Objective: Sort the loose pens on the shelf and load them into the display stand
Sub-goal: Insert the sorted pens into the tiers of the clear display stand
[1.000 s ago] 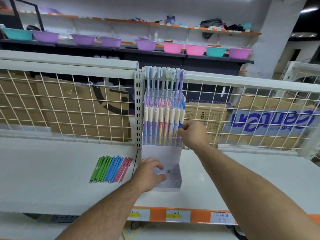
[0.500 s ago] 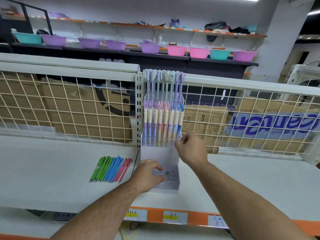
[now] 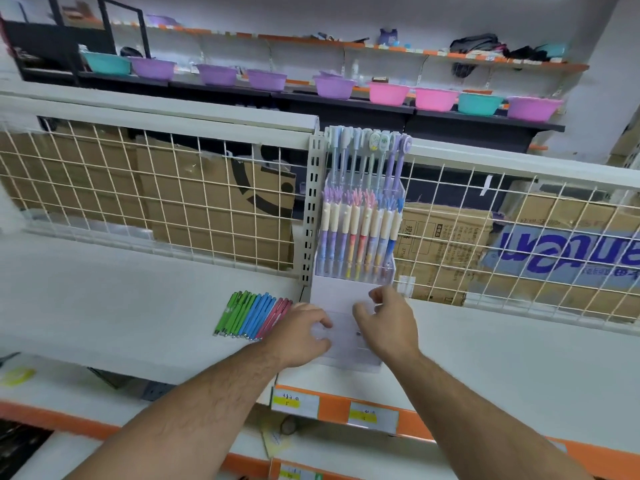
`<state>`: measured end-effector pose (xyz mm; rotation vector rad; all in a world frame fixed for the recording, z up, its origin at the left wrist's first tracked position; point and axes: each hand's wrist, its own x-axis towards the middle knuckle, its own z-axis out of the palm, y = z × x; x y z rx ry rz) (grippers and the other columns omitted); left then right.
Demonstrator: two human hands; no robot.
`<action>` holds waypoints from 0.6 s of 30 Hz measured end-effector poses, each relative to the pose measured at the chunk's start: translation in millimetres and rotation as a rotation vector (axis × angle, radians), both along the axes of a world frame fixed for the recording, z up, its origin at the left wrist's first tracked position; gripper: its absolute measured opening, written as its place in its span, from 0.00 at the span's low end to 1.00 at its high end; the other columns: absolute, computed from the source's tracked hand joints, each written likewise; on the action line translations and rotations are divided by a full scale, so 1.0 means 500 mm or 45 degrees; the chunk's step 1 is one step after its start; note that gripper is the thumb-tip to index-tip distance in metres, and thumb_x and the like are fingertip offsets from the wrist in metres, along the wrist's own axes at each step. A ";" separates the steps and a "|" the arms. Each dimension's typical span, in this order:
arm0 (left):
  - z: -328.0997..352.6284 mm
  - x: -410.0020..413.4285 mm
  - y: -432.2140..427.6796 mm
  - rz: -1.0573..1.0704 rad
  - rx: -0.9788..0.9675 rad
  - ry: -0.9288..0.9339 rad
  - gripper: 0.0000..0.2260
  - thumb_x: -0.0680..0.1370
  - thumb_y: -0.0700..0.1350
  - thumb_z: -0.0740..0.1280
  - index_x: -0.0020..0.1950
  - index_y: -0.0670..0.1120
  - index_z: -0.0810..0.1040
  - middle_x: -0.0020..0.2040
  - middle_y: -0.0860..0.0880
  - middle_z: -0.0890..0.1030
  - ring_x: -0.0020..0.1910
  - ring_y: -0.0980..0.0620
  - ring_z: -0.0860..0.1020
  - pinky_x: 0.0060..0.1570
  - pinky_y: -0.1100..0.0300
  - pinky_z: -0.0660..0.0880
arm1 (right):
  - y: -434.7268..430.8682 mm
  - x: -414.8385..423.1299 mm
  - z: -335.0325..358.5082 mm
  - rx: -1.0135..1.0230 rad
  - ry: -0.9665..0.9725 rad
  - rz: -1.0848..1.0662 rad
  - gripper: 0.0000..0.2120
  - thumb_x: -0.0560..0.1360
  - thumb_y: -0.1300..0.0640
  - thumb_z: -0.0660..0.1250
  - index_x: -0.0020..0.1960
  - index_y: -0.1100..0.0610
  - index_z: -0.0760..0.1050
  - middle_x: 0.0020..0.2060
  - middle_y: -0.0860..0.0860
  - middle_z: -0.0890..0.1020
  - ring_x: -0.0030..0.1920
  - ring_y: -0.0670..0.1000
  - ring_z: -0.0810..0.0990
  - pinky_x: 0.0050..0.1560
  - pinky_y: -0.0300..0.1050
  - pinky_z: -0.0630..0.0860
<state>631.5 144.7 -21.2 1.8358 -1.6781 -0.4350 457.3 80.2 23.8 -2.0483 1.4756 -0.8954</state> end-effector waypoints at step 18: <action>-0.107 0.358 0.125 0.583 0.071 0.078 0.19 0.78 0.55 0.64 0.65 0.46 0.72 0.59 0.48 0.79 0.56 0.49 0.77 0.54 0.51 0.78 | 0.170 0.319 -0.170 -0.050 0.126 0.112 0.08 0.80 0.49 0.64 0.52 0.53 0.76 0.49 0.48 0.76 0.49 0.50 0.78 0.48 0.47 0.76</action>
